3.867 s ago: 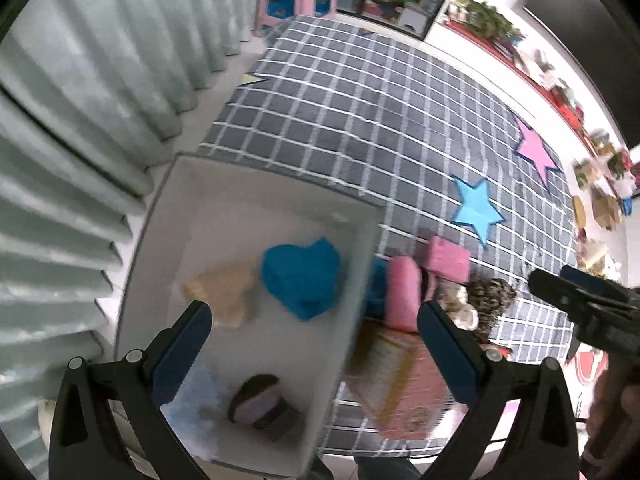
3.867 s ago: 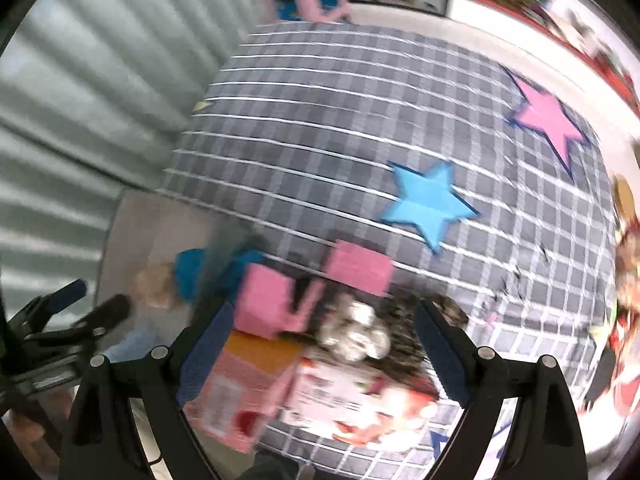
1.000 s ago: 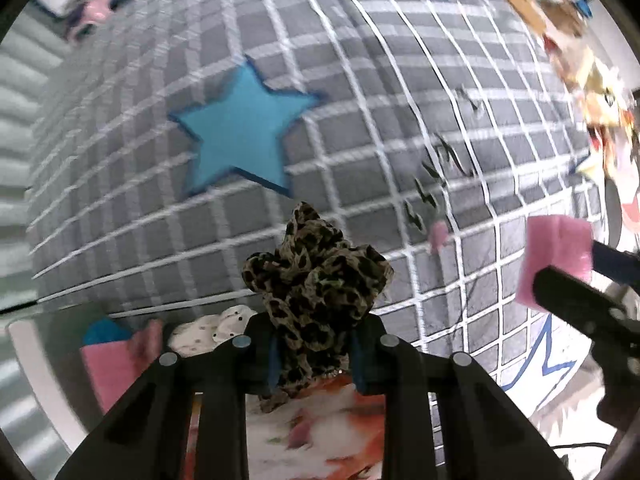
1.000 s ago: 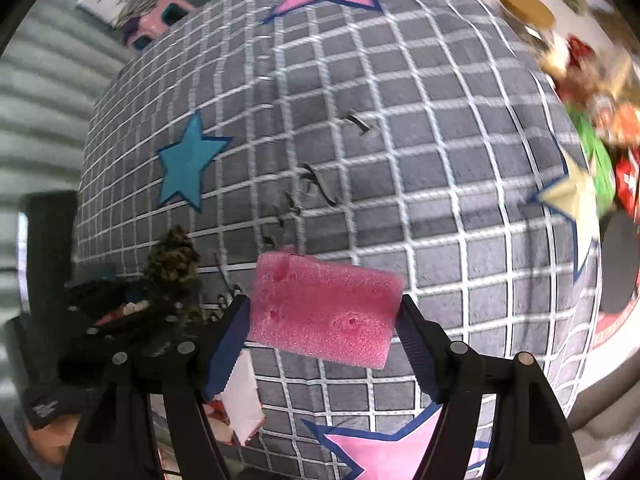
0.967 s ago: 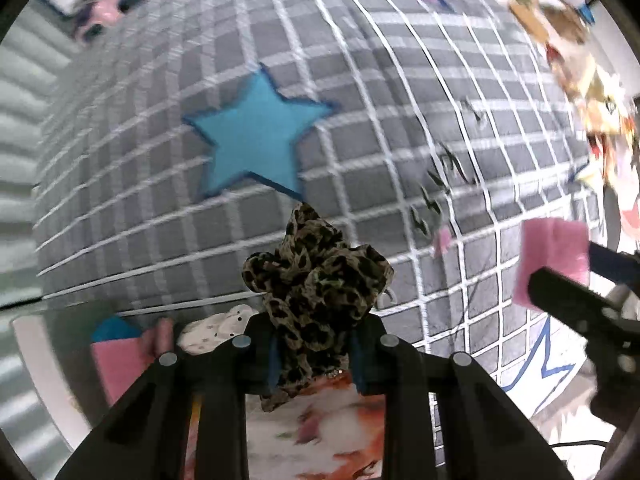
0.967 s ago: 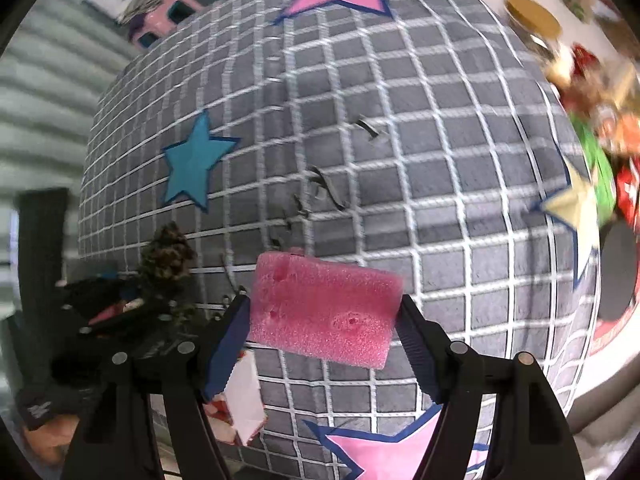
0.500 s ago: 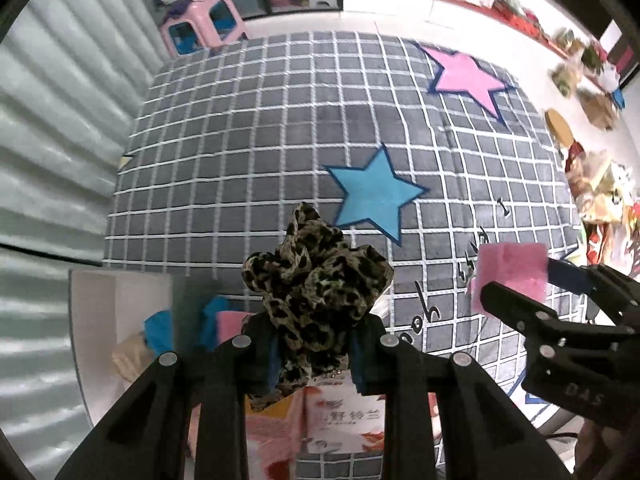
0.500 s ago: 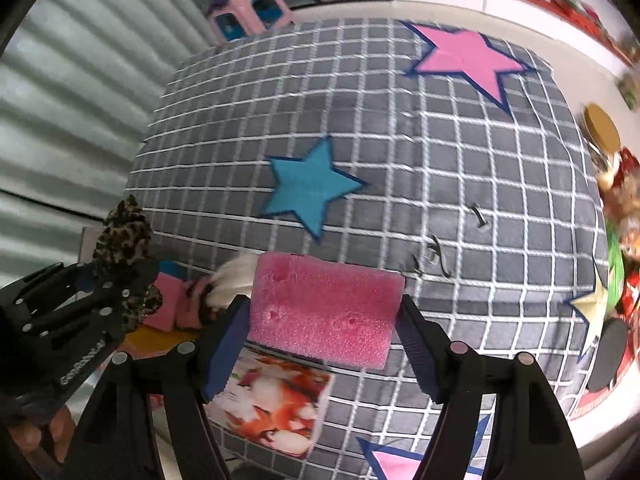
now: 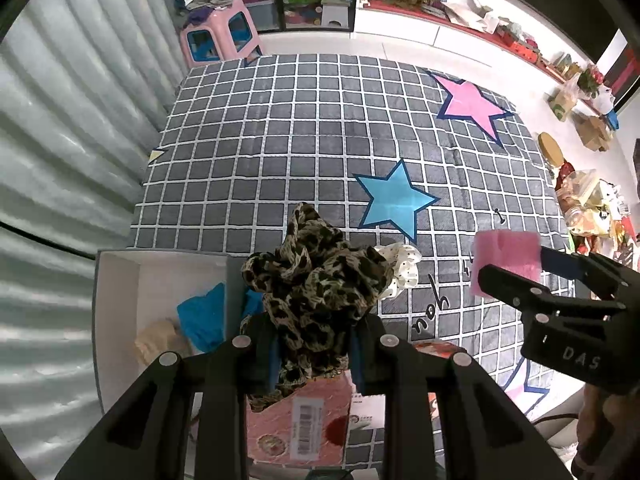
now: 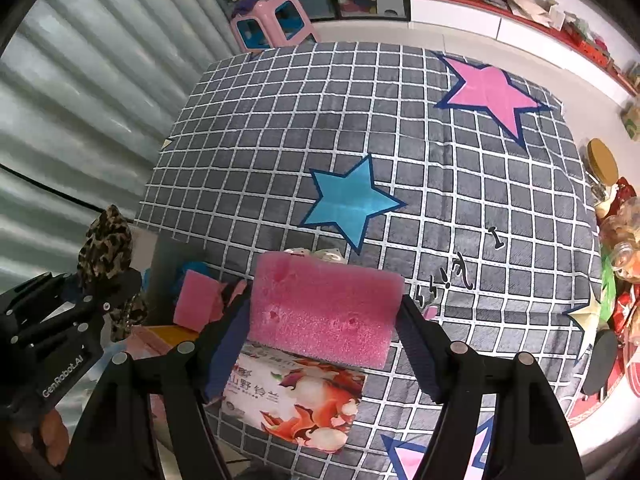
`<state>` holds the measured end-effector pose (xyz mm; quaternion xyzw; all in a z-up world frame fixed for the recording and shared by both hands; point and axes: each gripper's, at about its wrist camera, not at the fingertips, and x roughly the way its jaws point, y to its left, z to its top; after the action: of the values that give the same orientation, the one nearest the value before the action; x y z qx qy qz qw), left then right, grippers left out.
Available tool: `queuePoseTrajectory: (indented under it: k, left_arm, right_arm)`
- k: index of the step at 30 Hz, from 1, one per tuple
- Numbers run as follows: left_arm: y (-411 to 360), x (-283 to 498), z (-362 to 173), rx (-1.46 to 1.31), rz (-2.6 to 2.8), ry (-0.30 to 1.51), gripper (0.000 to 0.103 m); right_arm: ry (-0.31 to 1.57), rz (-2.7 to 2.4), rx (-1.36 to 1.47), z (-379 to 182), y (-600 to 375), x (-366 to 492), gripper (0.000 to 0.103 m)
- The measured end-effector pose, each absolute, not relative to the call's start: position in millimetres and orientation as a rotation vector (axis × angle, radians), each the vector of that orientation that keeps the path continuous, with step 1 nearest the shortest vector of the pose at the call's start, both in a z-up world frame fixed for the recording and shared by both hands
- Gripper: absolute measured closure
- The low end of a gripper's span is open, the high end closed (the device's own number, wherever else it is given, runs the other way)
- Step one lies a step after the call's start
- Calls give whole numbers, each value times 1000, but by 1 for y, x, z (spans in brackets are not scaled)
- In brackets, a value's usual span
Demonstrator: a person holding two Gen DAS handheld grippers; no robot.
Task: Organize soft objects
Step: 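Carry the pink sponge and leopard-print scrunchie with both tools over the white box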
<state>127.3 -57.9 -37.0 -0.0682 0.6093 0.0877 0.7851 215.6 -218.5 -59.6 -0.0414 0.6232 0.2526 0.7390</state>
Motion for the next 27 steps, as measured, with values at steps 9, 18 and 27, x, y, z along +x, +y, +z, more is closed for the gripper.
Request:
queuePoseTrajectory:
  k: [9, 18, 27]
  left_arm:
    - [-46, 99, -24, -149, 188, 1291, 74]
    - [-44, 78, -14, -143, 174, 1266, 74]
    - [-46, 51, -12, -138, 155, 1260, 74]
  right_arm:
    - [1340, 546, -108, -46, -208, 189, 29]
    - [1310, 527, -118, -30, -205, 167, 29]
    - [1308, 508, -126, -27, -208, 140, 29]
